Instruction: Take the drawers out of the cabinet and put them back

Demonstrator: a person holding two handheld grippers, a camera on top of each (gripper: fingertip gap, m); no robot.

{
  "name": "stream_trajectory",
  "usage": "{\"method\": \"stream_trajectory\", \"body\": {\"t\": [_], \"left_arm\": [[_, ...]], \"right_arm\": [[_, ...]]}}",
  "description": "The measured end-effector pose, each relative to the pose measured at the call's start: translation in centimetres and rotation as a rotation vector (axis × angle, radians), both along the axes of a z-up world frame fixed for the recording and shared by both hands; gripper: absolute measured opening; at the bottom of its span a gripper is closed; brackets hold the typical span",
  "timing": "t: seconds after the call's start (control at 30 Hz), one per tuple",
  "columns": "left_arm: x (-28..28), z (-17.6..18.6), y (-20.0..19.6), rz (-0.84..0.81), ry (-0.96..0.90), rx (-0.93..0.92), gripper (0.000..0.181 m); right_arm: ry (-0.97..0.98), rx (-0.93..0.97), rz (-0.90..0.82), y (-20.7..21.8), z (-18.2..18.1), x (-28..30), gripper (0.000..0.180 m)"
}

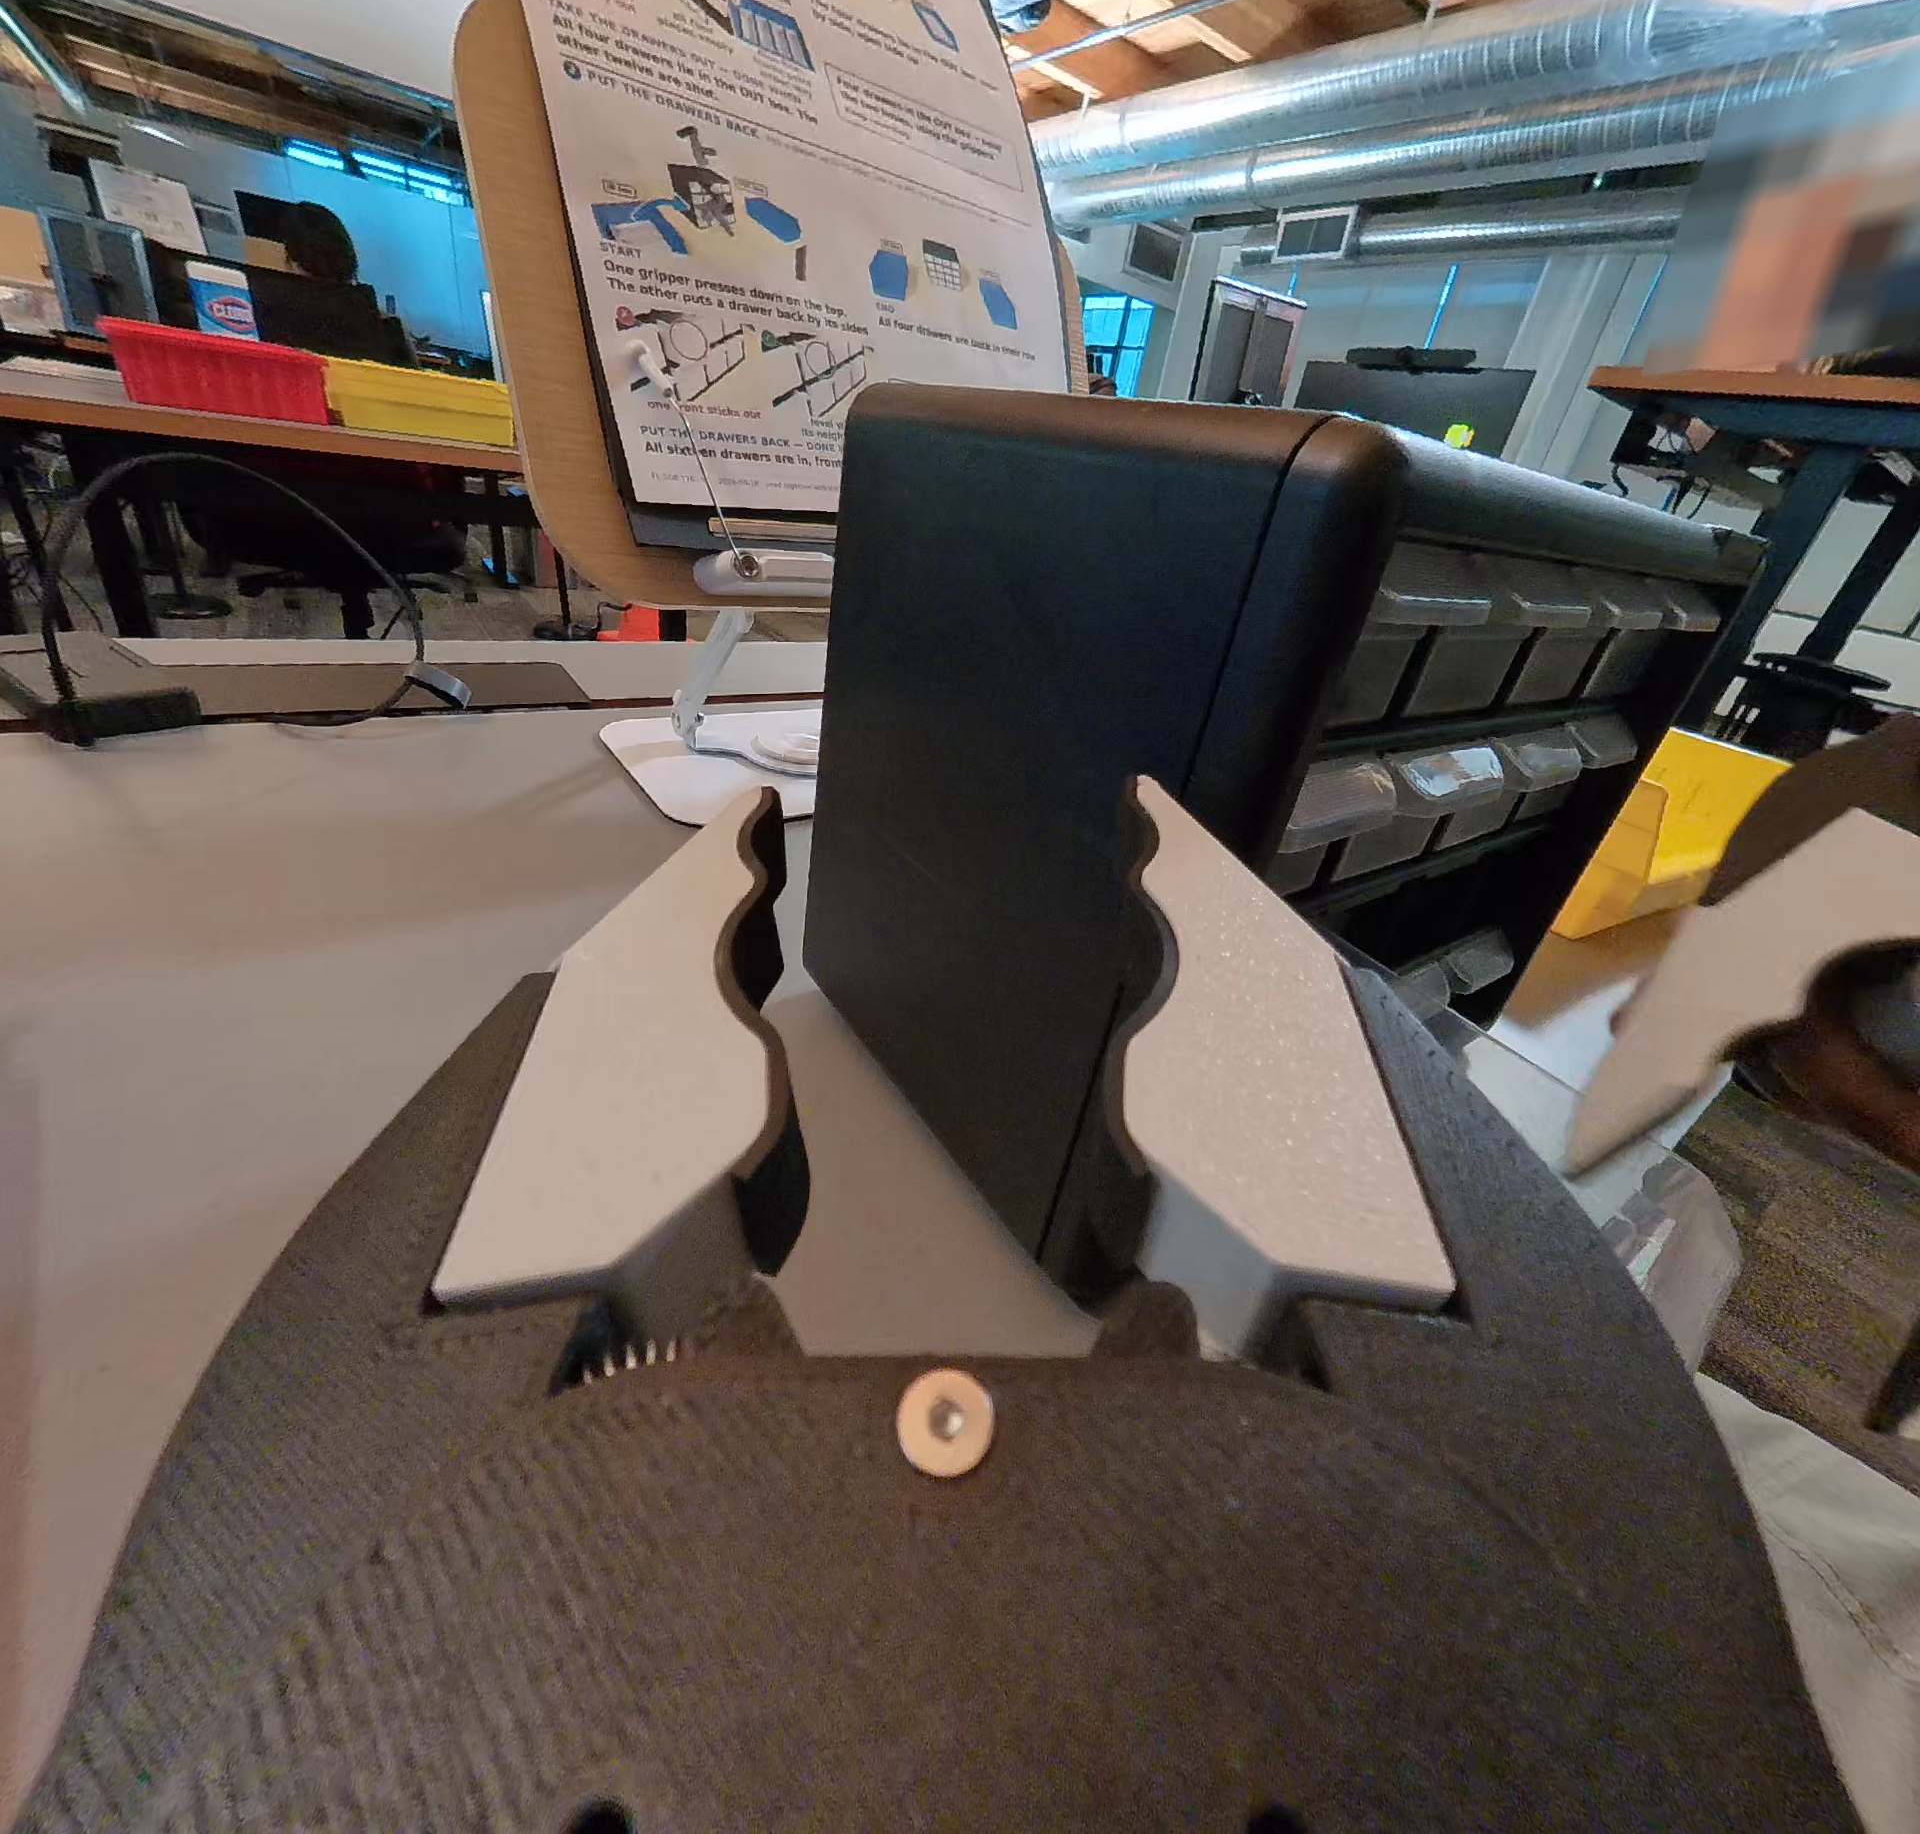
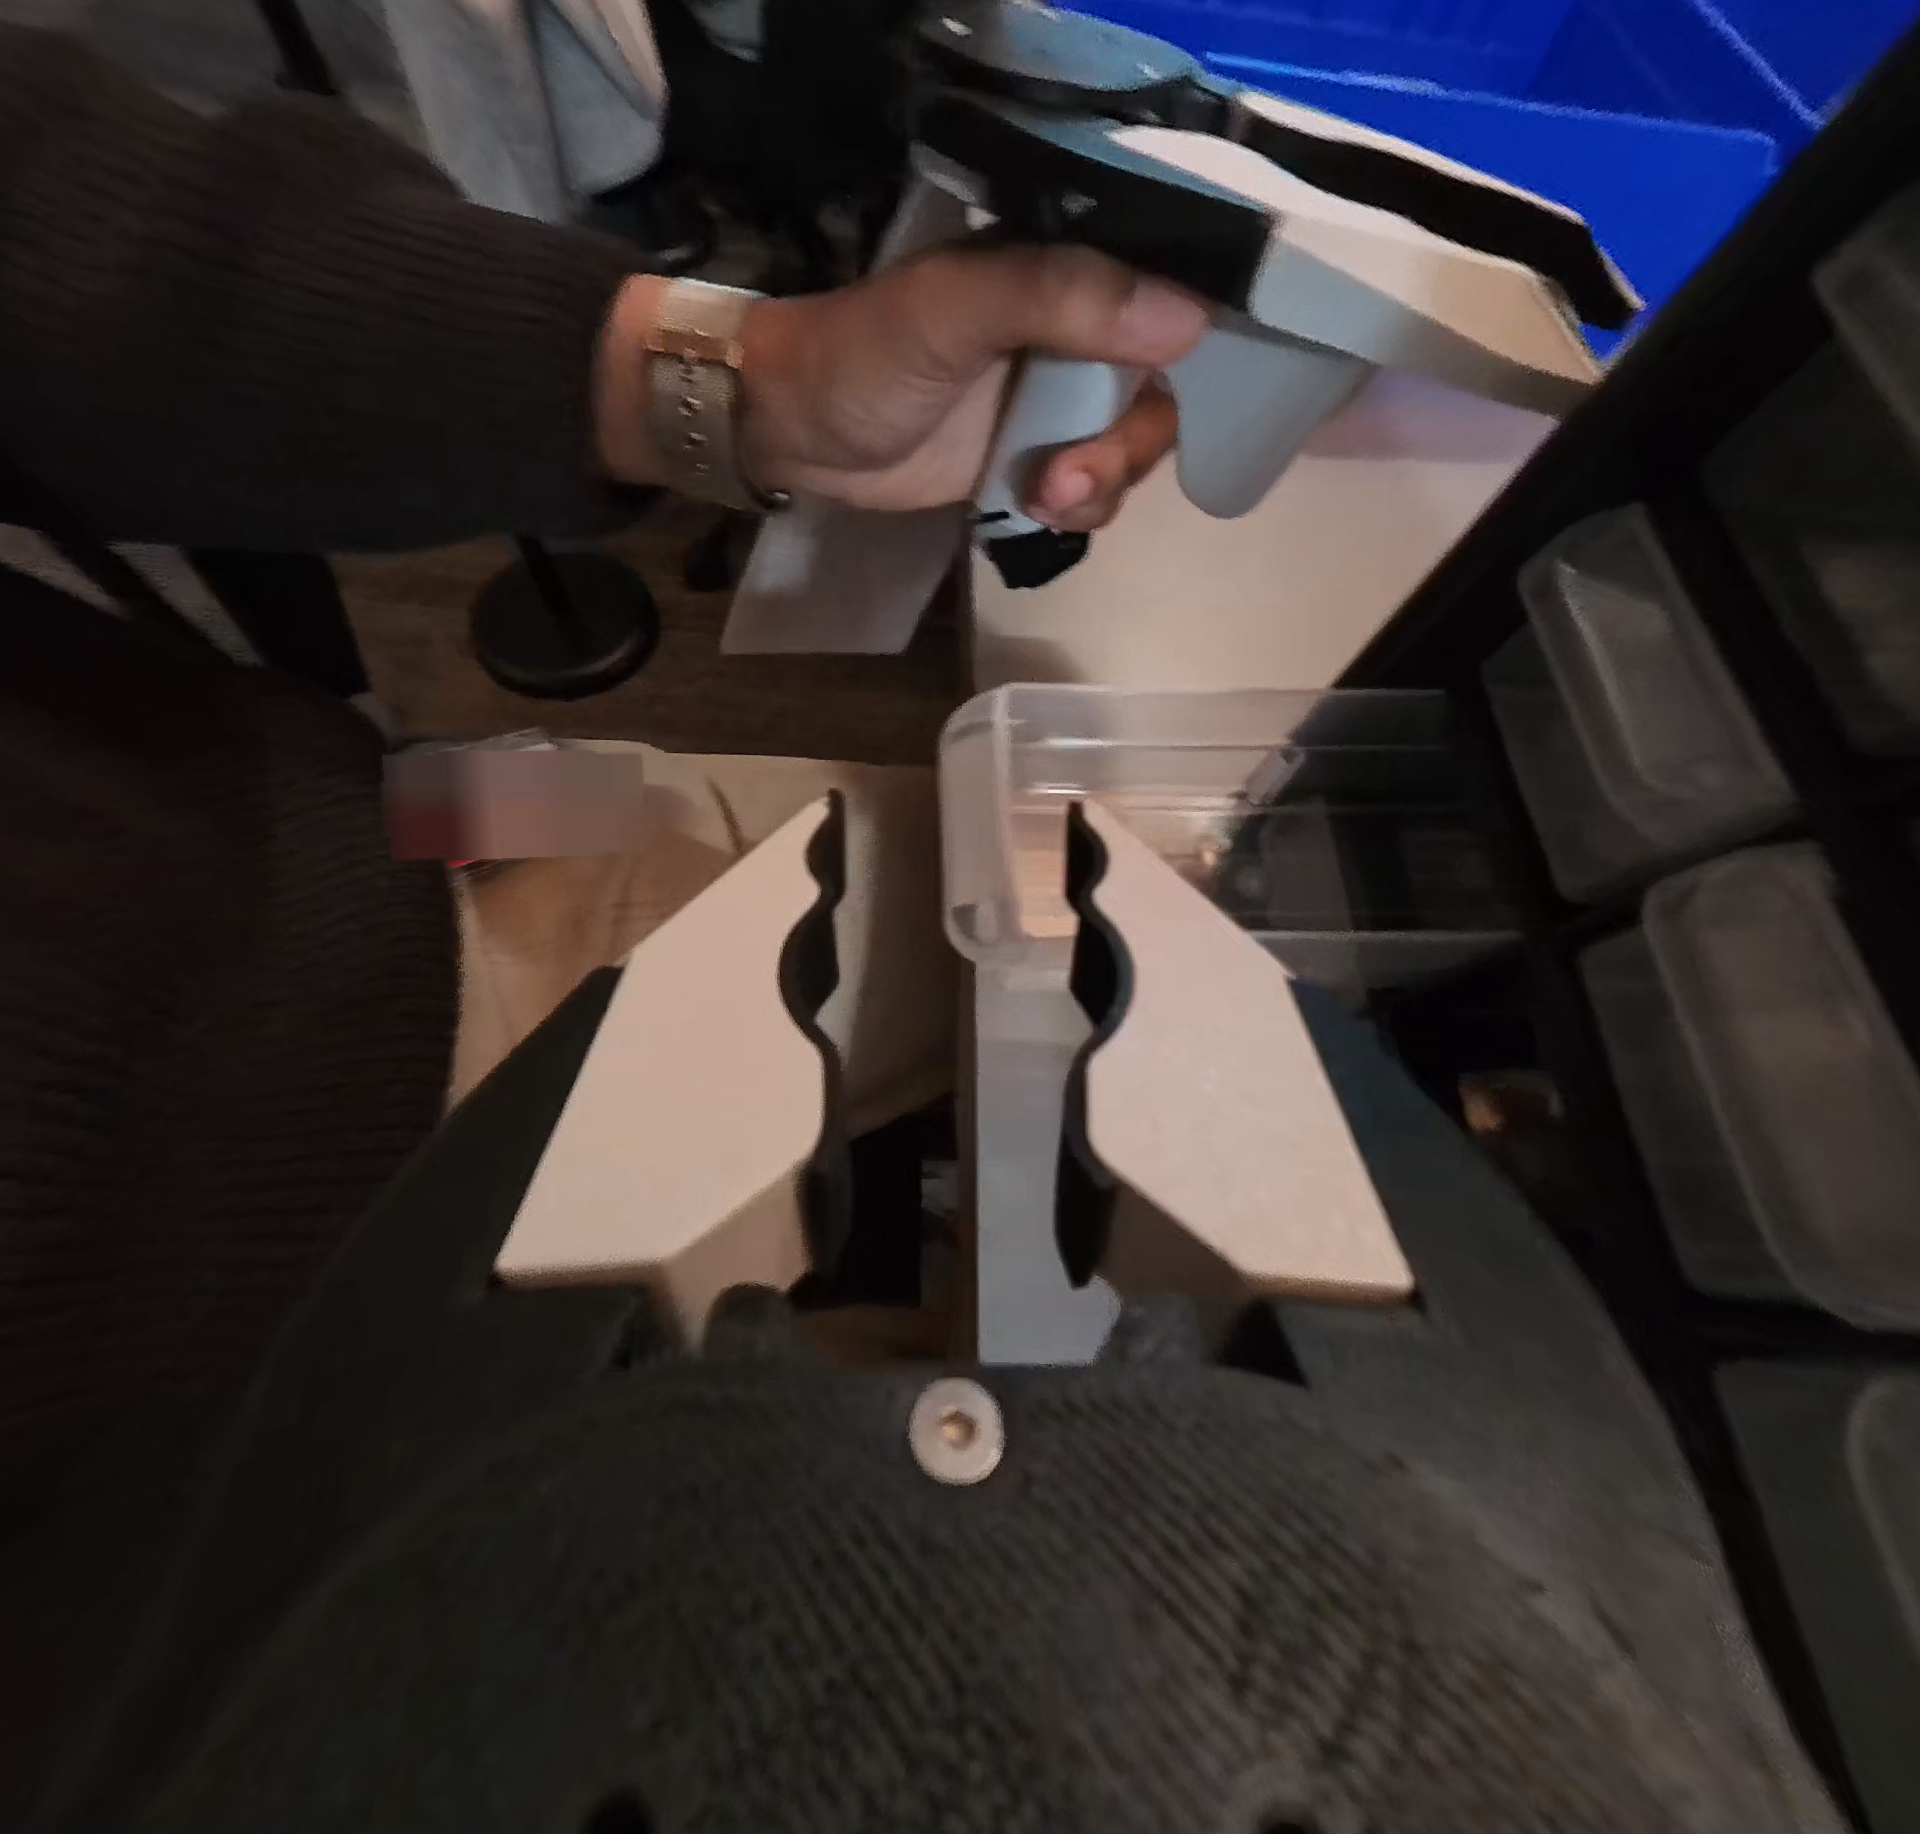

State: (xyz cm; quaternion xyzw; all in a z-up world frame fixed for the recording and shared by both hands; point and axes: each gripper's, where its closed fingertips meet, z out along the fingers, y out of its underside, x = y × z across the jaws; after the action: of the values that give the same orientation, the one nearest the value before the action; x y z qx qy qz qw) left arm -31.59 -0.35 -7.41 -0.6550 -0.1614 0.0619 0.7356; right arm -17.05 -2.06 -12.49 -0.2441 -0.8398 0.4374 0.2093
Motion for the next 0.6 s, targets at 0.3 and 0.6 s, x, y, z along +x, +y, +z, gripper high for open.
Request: {"method": "stream_trajectory", "body": {"t": [0.3,0.6], "left_arm": [[-0.4,0.1,-0.3,0.005,-0.021,0.018,0.064],[-0.5,-0.1,-0.1,0.000,-0.036,0.016,0.065]], "right_arm": [[0.186,-0.058,0.074,-0.8,1.5,0.8,0.021],[0.126,-0.003,0.196,-3.2,-0.7,2.4,0.000]]}}
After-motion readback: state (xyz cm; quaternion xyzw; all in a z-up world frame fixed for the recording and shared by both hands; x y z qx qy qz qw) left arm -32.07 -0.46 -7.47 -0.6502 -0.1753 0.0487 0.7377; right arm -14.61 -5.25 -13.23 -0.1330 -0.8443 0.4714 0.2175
